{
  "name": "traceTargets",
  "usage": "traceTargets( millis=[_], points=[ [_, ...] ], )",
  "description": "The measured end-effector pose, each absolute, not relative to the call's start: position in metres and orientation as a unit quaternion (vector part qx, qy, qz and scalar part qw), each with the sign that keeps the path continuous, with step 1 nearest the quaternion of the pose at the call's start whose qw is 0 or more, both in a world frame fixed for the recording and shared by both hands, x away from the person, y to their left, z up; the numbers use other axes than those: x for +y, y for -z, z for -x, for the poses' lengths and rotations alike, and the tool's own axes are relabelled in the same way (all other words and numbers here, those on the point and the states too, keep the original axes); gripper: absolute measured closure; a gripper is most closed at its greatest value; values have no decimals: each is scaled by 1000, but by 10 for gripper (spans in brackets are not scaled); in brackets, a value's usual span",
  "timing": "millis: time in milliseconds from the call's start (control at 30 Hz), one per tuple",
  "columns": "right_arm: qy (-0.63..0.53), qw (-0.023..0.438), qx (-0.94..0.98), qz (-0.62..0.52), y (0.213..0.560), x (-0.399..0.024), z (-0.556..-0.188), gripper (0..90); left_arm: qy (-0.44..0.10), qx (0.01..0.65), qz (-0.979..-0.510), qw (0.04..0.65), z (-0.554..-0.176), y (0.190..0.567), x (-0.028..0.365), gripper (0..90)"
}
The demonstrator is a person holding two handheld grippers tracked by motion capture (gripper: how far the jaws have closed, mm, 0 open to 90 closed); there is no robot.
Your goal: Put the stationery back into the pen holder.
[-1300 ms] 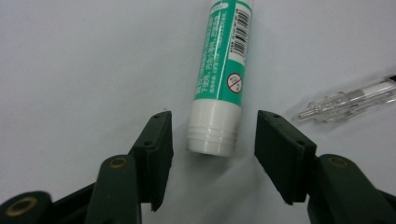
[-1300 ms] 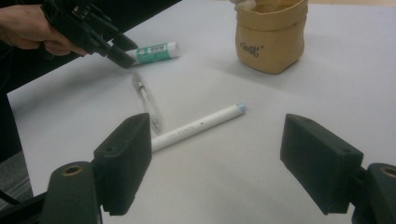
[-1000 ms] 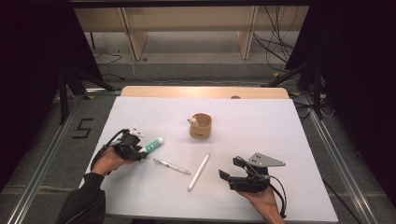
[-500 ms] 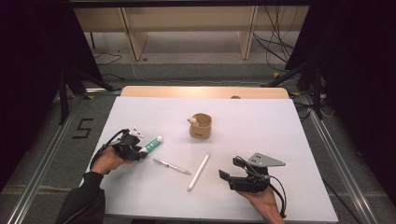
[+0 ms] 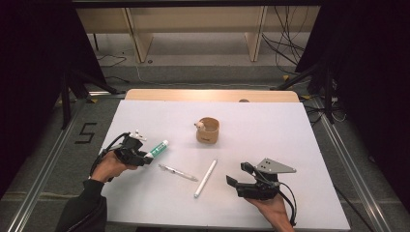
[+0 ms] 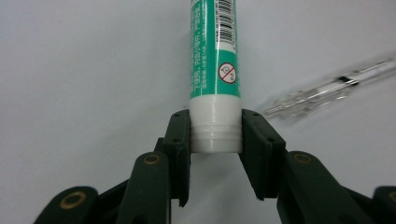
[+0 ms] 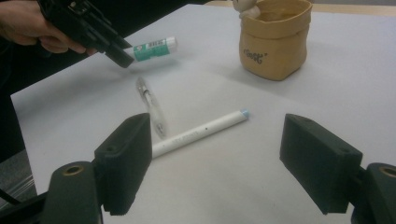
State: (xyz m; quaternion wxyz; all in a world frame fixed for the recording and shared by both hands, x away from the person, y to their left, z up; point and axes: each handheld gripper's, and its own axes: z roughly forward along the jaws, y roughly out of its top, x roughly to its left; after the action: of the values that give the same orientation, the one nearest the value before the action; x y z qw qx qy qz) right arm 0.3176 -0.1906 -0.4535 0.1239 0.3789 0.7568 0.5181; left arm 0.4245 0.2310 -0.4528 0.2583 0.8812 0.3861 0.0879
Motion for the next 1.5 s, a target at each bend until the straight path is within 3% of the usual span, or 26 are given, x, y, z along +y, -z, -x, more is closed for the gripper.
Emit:
traceTargets(
  millis=[367, 1067, 1500],
  points=[
    [-514, 140, 766, -359, 450, -184, -313, 248, -51, 337, -901, 270, -401, 427, 205, 650],
    [-515, 135, 785, -316, 444, -163, -303, 245, 16, 251, -931, 265, -375, 428, 137, 650],
    [-488, 167, 824, -233, 444, -132, -287, 244, 32, 218, -943, 248, -362, 432, 113, 650]
  ],
)
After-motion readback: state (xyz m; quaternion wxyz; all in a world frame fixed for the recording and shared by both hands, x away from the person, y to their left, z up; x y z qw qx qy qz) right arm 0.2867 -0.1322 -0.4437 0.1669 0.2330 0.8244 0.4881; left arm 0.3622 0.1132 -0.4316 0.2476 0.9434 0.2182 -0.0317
